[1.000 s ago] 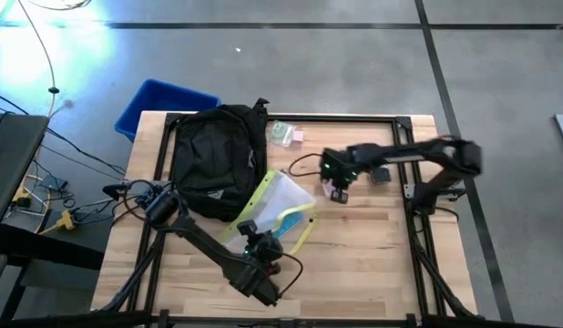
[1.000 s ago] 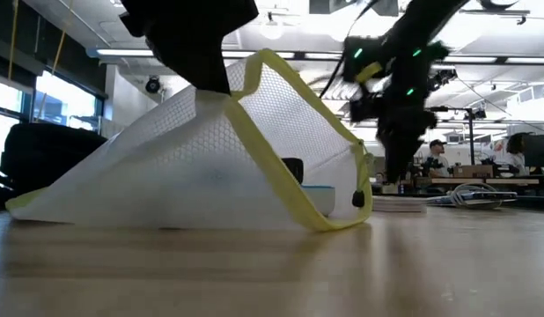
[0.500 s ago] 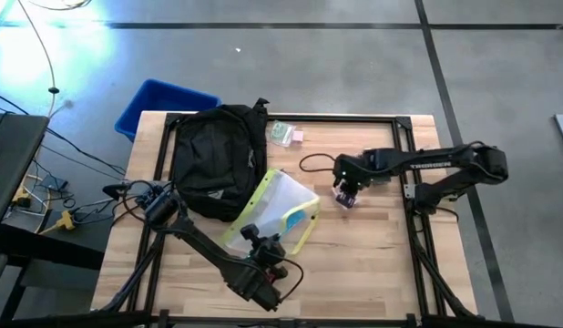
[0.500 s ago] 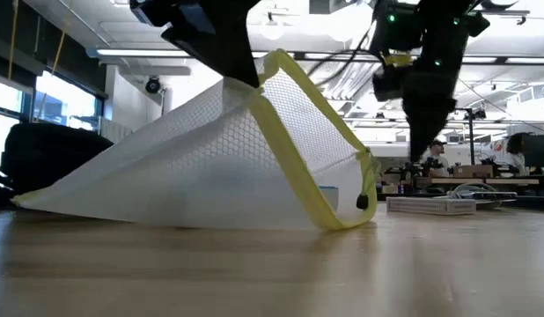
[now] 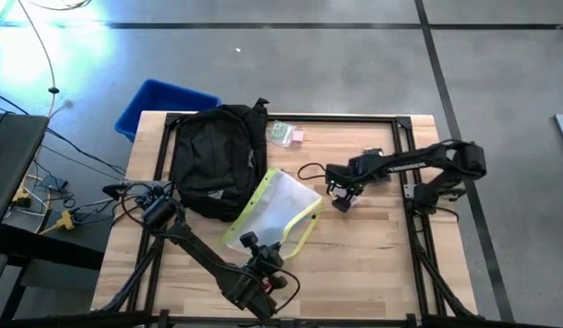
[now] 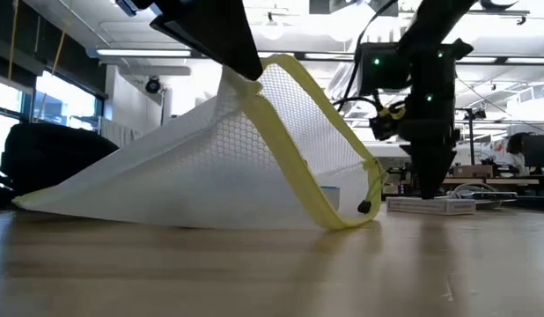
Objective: Unpack backpack
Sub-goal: Put the white game card into the yellow zip bag
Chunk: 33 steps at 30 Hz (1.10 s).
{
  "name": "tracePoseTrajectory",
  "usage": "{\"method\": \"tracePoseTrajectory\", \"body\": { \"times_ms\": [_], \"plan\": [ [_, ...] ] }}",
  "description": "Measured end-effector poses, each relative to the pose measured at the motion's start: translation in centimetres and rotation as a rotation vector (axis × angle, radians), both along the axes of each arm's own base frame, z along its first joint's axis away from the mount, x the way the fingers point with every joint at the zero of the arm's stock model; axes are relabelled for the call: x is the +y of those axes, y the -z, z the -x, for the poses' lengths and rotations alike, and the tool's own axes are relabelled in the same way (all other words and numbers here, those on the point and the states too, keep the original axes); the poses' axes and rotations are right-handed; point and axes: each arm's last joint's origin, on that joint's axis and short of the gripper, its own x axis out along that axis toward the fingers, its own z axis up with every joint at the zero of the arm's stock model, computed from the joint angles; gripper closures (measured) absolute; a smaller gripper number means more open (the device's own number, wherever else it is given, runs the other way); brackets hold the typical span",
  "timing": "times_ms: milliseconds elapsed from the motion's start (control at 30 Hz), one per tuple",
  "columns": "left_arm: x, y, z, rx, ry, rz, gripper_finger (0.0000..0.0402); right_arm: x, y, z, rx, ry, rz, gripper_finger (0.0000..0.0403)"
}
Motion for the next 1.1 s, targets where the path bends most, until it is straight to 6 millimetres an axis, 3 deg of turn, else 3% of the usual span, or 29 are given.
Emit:
{"method": "tracePoseTrajectory", "body": {
  "times_ms": [400, 500, 633, 733, 833, 1000, 1100],
  "plan": [
    [-0.4, 0.0, 0.1, -0.006, 0.012, 0.008, 0.0402, -0.3, 3.5, -1.3, 0.087, 0.017, -0.068, 0.0016],
    [-0.4, 0.0, 0.1, -0.011, 0.013, 0.012, 0.0402, -0.2, 3.5, -1.4, 0.084, -0.005, -0.070, 0.0042],
    [-0.4, 0.0, 0.0, -0.012, 0.013, 0.016, 0.0402, 0.7, 2.9, -1.2, 0.067, -0.066, -0.030, 0.0120],
    [-0.5, 0.0, 0.0, -0.016, 0.013, 0.020, 0.0402, 1.7, 2.0, -0.9, 0.055, -0.101, 0.010, 0.0120],
    [-0.5, 0.0, -0.1, -0.024, 0.013, 0.026, 0.0402, 3.9, 0.8, 0.3, 0.088, -0.140, -0.009, 0.0120],
    [-0.5, 0.0, -0.1, -0.040, 0.008, 0.024, 0.0402, 9.8, -1.6, 0.9, -0.084, -0.211, -0.032, 0.0120],
    [-0.4, -0.1, -0.4, -0.068, 0.000, 0.015, 0.0402, 13.5, -2.6, -0.3, -0.311, -0.297, -0.100, 0.0120]
  ]
}}
